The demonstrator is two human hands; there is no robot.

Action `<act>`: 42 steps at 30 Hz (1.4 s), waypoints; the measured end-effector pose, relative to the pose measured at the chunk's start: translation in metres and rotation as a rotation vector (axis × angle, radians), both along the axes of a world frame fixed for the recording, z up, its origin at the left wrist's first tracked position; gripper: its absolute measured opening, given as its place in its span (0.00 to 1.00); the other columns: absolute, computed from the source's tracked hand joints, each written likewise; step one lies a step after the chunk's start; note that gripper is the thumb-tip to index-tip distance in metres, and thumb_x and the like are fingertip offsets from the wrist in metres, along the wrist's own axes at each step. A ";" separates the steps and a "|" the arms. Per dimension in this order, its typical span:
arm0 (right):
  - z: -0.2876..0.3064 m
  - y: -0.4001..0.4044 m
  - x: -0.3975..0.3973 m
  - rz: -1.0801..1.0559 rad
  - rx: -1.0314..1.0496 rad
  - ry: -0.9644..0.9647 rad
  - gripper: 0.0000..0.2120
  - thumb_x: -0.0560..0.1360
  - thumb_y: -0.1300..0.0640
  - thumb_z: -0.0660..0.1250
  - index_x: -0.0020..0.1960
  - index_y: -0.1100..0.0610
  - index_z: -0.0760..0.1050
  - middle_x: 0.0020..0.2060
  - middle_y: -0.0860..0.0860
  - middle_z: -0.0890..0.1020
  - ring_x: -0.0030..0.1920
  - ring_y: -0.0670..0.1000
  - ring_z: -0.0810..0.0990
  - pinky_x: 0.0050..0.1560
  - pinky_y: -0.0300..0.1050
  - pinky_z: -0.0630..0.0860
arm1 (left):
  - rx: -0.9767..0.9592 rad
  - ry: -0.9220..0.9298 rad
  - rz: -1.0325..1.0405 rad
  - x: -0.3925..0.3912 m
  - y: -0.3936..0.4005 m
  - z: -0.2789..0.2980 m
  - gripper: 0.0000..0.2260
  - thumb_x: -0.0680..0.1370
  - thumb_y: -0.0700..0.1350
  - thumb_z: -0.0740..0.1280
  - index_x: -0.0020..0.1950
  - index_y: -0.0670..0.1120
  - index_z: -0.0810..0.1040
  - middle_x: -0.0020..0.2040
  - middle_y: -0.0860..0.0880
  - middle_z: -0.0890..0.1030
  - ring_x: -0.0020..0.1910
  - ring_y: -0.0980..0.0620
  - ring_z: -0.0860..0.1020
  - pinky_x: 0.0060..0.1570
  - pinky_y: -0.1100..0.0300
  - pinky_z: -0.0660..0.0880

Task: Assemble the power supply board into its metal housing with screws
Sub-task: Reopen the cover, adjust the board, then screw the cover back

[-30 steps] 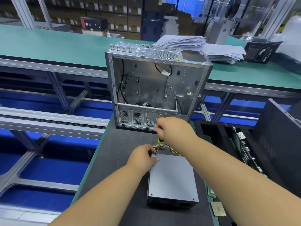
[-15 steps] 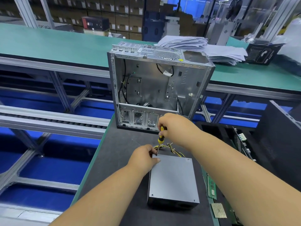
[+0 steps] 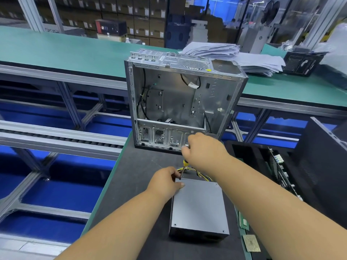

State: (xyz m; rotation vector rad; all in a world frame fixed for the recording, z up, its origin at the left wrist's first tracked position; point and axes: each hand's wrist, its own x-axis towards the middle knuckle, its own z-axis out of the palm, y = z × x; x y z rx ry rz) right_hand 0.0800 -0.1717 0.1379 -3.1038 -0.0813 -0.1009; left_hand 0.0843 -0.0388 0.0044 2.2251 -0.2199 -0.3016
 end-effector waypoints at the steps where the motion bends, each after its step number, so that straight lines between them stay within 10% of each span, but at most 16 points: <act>1: 0.001 0.000 -0.001 0.055 0.087 0.040 0.11 0.79 0.50 0.56 0.49 0.58 0.71 0.49 0.53 0.74 0.52 0.58 0.77 0.44 0.50 0.73 | 0.001 0.001 0.000 0.000 0.000 0.000 0.09 0.72 0.47 0.76 0.48 0.49 0.78 0.41 0.53 0.76 0.40 0.54 0.74 0.37 0.63 0.70; 5: 0.001 0.000 -0.002 0.199 0.166 0.089 0.17 0.81 0.57 0.58 0.68 0.52 0.72 0.58 0.52 0.73 0.52 0.55 0.77 0.49 0.48 0.73 | 0.014 -0.001 -0.005 0.001 0.000 -0.001 0.10 0.72 0.48 0.76 0.48 0.49 0.78 0.40 0.53 0.76 0.39 0.54 0.74 0.36 0.62 0.70; 15: 0.013 -0.008 0.002 0.240 0.073 0.197 0.17 0.81 0.58 0.62 0.69 0.50 0.72 0.59 0.51 0.73 0.54 0.54 0.75 0.54 0.49 0.74 | 0.022 0.006 0.005 0.001 0.000 0.001 0.10 0.72 0.49 0.75 0.49 0.50 0.79 0.43 0.52 0.78 0.42 0.53 0.76 0.41 0.61 0.72; 28: -0.001 0.004 0.003 -0.103 -0.253 -0.053 0.28 0.82 0.38 0.49 0.30 0.54 0.66 0.26 0.50 0.69 0.26 0.51 0.67 0.27 0.39 0.60 | 0.006 -0.007 0.001 0.000 0.000 0.000 0.10 0.72 0.47 0.76 0.50 0.50 0.79 0.43 0.52 0.78 0.43 0.52 0.77 0.44 0.59 0.74; 36: 0.005 -0.002 0.000 0.184 0.168 0.132 0.15 0.79 0.60 0.59 0.63 0.51 0.73 0.56 0.49 0.74 0.45 0.51 0.74 0.43 0.47 0.71 | 0.011 0.006 0.010 0.000 -0.001 -0.001 0.09 0.72 0.48 0.76 0.48 0.50 0.78 0.44 0.51 0.78 0.44 0.51 0.77 0.45 0.59 0.75; 42: 0.014 -0.005 -0.006 0.255 0.056 0.190 0.07 0.80 0.59 0.62 0.56 0.55 0.75 0.54 0.52 0.74 0.51 0.55 0.76 0.52 0.52 0.75 | 0.024 0.006 0.009 0.001 0.000 -0.002 0.10 0.72 0.48 0.76 0.50 0.50 0.79 0.43 0.52 0.78 0.44 0.52 0.77 0.43 0.60 0.74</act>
